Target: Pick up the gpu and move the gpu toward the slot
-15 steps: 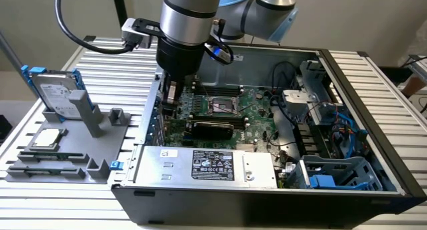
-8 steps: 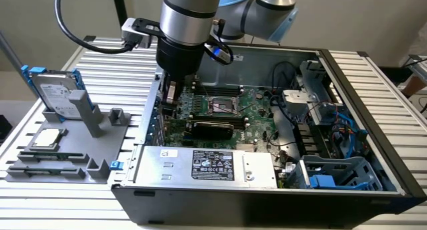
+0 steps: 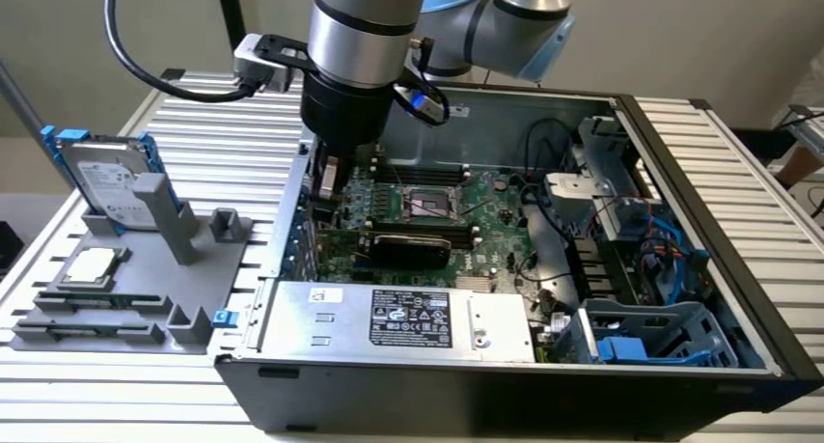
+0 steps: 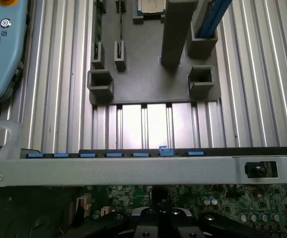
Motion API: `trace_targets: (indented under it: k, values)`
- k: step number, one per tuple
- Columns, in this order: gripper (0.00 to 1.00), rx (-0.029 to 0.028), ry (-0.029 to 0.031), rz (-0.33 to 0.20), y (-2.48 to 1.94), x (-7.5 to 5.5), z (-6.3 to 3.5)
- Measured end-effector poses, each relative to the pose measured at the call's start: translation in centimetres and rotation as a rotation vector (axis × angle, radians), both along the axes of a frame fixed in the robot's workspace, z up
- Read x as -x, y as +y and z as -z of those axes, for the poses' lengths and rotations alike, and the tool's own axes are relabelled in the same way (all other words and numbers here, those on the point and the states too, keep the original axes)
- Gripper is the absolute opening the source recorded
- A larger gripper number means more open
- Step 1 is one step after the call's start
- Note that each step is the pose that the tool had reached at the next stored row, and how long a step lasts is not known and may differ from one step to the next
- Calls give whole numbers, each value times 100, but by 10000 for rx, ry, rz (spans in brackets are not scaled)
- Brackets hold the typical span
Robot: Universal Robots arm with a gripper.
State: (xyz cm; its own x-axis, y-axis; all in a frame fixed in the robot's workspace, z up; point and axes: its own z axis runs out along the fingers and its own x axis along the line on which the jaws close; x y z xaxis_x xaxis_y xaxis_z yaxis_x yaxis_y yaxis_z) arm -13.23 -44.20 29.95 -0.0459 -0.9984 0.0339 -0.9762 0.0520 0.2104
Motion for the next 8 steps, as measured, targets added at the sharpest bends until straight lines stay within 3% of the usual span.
trace_targets:
  k: [8]
  values:
    - [11, -1, 0, 122, 12, 1, 0]
